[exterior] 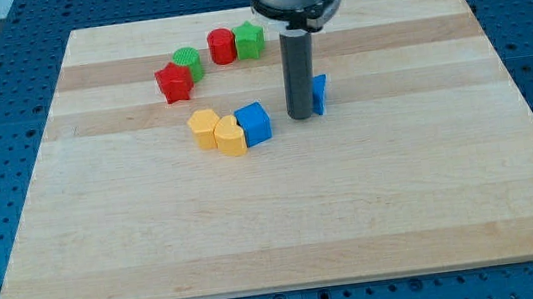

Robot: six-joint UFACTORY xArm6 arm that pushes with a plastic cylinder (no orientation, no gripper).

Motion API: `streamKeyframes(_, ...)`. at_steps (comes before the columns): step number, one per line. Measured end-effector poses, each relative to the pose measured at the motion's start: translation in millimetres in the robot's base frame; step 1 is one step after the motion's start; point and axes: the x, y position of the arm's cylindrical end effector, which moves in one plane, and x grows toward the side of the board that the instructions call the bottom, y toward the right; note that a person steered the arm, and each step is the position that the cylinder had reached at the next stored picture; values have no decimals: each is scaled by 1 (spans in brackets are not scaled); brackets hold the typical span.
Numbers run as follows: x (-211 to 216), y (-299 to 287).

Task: Move the arm away from the blue triangle

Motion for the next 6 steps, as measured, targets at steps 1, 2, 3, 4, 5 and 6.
streamKeyframes(1,40,0)
streamKeyframes(2,39,20)
streamKeyframes(3,10,37)
streamKeyframes(4,-20,52)
streamKeyframes(5,-49,60)
streamKeyframes(6,-71,60)
